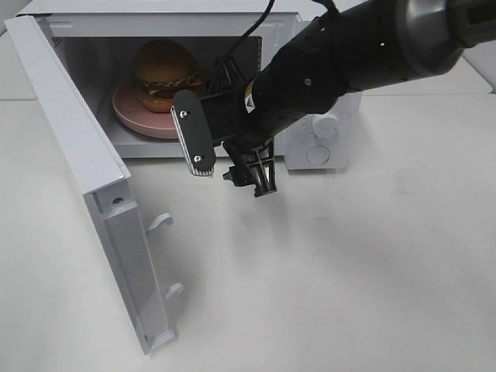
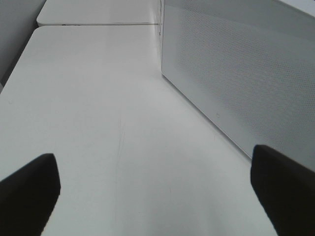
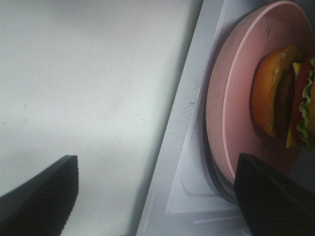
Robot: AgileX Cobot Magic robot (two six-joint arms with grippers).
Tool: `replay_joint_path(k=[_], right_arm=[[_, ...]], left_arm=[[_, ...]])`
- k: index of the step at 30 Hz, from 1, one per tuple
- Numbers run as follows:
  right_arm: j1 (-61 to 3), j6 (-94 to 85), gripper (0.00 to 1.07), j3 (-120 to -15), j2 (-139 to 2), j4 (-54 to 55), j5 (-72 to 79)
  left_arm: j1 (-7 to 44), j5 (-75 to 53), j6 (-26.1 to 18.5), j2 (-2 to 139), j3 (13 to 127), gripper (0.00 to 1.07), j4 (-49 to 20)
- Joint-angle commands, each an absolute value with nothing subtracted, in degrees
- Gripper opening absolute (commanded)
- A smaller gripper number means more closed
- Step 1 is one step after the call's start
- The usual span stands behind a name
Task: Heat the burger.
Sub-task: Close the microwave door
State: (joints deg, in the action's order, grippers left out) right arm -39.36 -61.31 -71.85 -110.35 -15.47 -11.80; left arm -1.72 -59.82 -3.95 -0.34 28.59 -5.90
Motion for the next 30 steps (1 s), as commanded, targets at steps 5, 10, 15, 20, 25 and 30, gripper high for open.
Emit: replay_joint_path(k=[5,10,15,20,25,30], right_arm=[[-37.1,-58.0,0.76,-66.5,-103.8,-16.3,-11.1],[-36.7,-53.2,0.76,-62.4,-98.5,-16.3,-11.1],[-36.7,-45.4,0.76,-59.5,-94.8,-16.3,-11.6],[-36.7,-36.8,0.76,-56.2,-90.8,-16.3,-15.1],[-36.7,-27.8,0.76,-53.2,-86.3,-16.3,-18.7],[-36.7,-20.3,0.76,-50.7,-81.1,-16.3,-21.9]], left_arm=[[-1.9,-59.5,-3.7,-1.5,28.5,1.03,-6.1],[-1.9,-59.5,-3.7,-1.5,28.5,1.03,-6.1],[-1.9,-59.5,-3.7,-1.5,28.5,1.03,-6.1],[-1.9,-59.5,-3.7,-1.5,28.5,1.03,-6.1],[-1.9,-59.5,-3.7,-1.5,28.5,1.03,-6.1],[-1.9,-59.5,-3.7,-1.5,28.5,1.03,-6.1]])
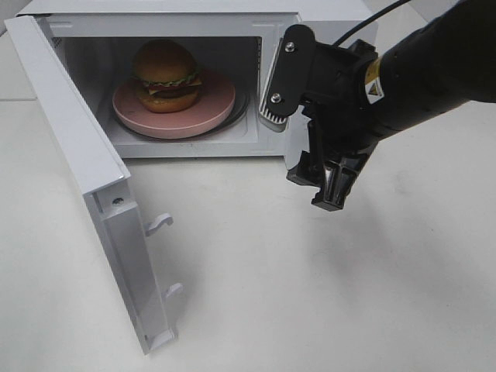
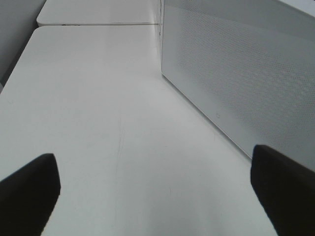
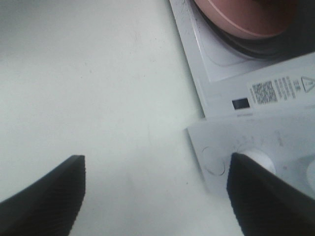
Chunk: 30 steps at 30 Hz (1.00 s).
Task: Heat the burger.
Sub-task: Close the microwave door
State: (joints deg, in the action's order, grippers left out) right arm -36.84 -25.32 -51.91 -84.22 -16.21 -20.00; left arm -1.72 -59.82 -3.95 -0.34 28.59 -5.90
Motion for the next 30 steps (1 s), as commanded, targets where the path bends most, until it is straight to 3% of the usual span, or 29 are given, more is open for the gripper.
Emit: replay_joint_path(k=[1,8,13,30], right_arm=[[-36.7,-19.0,0.76,-50.2,-80.3,-16.3,-22.3],[-36.7,-5.7,0.76,-48.0,-73.3,-16.3,-28.8],[-36.7,5.6,0.76,-48.0,-65.7,-15.2,-42.7],[-36.7,4.4,0.76,-48.0,-49.0,-9.9,-60.7]], left_arm=[[-1.9,-59.5,-3.7,-1.5,28.5,1.03,-6.1],[-1.9,-59.5,-3.7,-1.5,28.5,1.03,-6.1],[-1.9,-59.5,-3.7,-1.5,28.5,1.03,-6.1],[-1.9,-59.5,-3.7,-1.5,28.5,1.03,-6.1]])
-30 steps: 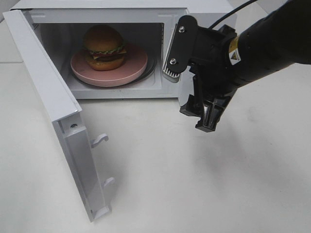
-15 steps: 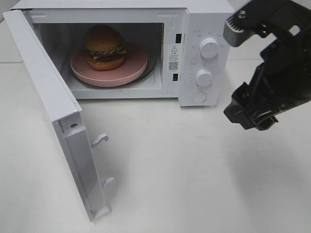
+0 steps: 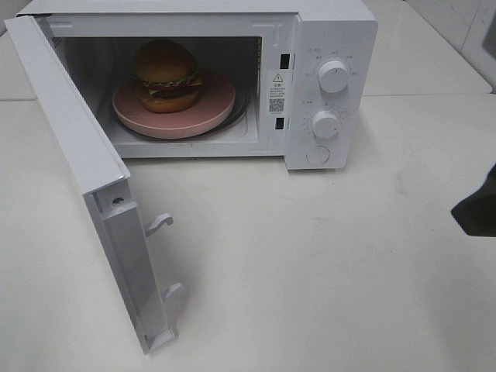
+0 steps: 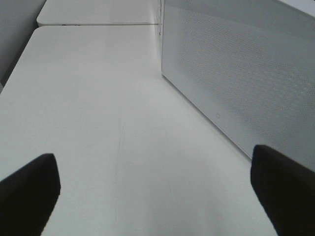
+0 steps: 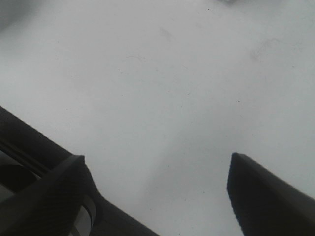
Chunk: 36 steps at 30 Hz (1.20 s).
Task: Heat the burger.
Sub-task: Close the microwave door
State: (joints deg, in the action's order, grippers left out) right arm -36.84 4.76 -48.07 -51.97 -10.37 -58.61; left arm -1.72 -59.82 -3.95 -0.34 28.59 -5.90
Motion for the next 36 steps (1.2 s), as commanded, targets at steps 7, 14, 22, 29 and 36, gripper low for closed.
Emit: replay_joint_path(k=[7,14,22,29,36], right_arm=[[-36.7,5.2,0.76,-45.6,-41.4,-9.9,-65.3],[-36.7,5.7,0.76,-38.7,-28.6,-10.2,-69.6],[-28.4,6.1,0.76,-32.4,-21.2,-10.1,-67.7],[-23.0,6.0,0.76,-31.4,-14.7,-9.6,-65.7],[-17.9,6.1,0.76,-30.1,-6.9,-7.5,-61.4]], left_arm=[[-1.9,-59.5,-3.7,-1.5,28.5,1.03,-6.1],[-1.9,-59.5,-3.7,-1.5,28.5,1.03,-6.1],[-1.9,-59.5,-3.7,-1.5,28.5,1.03,-6.1],[-1.9,-59.5,-3.7,-1.5,28.5,1.03,-6.1],[-1.9,-59.5,-3.7,-1.5,28.5,1.03,-6.1]])
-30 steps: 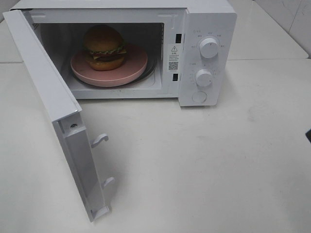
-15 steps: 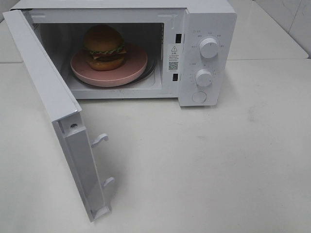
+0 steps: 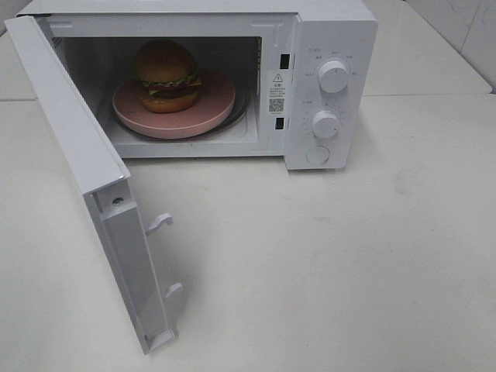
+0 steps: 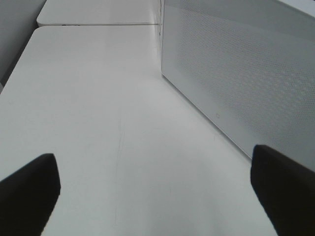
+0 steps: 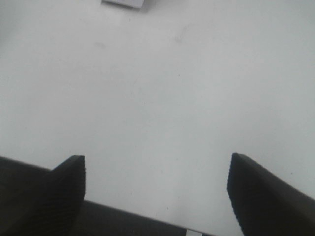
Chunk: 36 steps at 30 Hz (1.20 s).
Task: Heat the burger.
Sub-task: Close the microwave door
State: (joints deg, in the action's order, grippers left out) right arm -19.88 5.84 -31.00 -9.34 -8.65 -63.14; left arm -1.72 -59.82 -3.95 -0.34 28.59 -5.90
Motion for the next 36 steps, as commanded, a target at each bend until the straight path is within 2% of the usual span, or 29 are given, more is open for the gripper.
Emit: replay_joint_path(k=[1,3,13,36], right_arm=[[-17.9,6.1,0.76,-30.1,-6.9,-7.5,-61.4],[-15.2,6.1,0.76,-29.3,-3.2,-6.5,-59.7],[-9.8,5.6,0.76,-29.0,1.8,-5.4,-59.4],[-7.3,5.2,0.76,-29.0,1.8,-5.3,-59.4]], left_arm=[[-1.9,-59.5,-3.7,-1.5,28.5,1.03,-6.1],[-1.9,-59.5,-3.7,-1.5,28.5,1.03,-6.1],[-1.9,-59.5,-3.7,-1.5,28.5,1.03,-6.1],[-1.9,-59.5,-3.7,-1.5,28.5,1.03,-6.1]])
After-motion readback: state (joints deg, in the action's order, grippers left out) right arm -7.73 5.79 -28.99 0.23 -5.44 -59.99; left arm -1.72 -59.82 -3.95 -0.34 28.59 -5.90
